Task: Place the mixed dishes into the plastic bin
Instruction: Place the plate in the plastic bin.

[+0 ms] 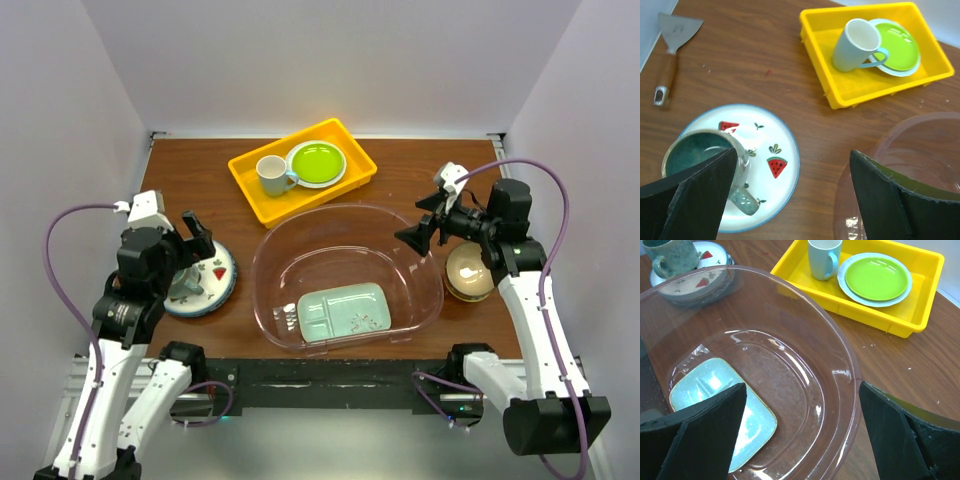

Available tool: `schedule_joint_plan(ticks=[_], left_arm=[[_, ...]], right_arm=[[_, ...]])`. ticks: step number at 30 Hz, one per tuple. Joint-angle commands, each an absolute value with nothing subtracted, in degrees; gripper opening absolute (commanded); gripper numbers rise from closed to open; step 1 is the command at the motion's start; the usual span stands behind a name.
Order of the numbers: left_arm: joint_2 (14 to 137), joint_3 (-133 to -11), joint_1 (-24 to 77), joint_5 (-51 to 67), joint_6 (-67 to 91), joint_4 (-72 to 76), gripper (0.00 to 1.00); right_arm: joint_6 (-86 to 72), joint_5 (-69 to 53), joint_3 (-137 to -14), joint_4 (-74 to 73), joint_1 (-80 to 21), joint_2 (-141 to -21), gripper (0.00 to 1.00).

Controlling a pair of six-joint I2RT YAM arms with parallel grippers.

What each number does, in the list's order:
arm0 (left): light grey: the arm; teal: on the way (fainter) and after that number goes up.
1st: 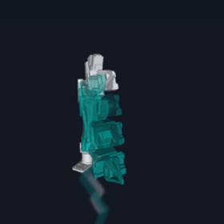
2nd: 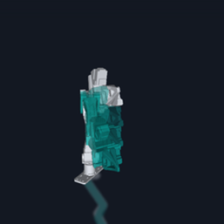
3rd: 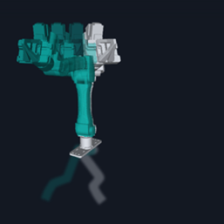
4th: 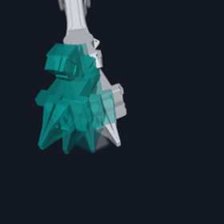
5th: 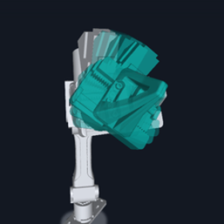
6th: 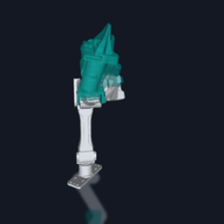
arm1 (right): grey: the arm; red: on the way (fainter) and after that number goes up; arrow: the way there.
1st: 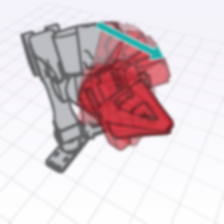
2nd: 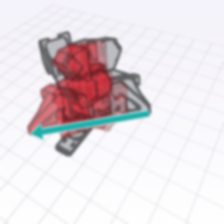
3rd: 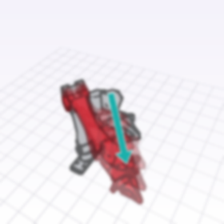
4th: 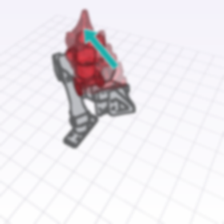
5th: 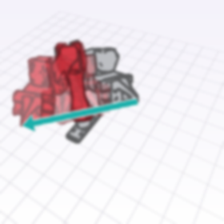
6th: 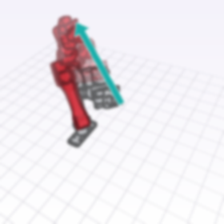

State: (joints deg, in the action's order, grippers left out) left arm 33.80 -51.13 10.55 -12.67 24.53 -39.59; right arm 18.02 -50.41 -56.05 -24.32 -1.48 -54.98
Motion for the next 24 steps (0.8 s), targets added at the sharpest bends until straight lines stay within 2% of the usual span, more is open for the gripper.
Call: schedule_joint_plan(ticks=[1, 6, 10, 12, 17, 22, 24], left_arm=[[35.94, -51.86, 10.20, -19.93, 29.51, -42.18, 0.99], [39.54, -50.71, 10.20, -26.80, 33.66, -43.68, 0.98], [46.91, -50.27, 10.20, -30.50, 35.94, -44.03, 0.94], [49.82, -50.19, 10.20, -31.54, 37.43, -44.30, 0.86], [58.00, -50.27, 10.20, -34.36, 40.78, -45.96, 0.77], [62.31, -48.96, 10.20, -36.47, 42.01, -45.00, 0.72], [63.45, -49.04, 10.20, -37.00, 42.01, -44.91, 0.66]], right_arm=[[17.67, -49.40, -56.07, -22.24, -1.23, -53.79, 0.99], [17.84, -49.13, -56.16, -22.32, -1.23, -53.79, 0.99], [17.93, -48.96, -56.25, -22.50, -1.23, -53.97, 0.99], [18.19, -48.78, -56.25, -22.76, -1.23, -53.88, 0.99], [18.54, -48.52, -56.43, -23.20, -1.23, -53.79, 0.99], [18.81, -48.78, -56.69, -23.64, -1.32, -53.88, 0.99], [18.81, -48.69, -56.78, -23.73, -1.23, -53.79, 0.99]])
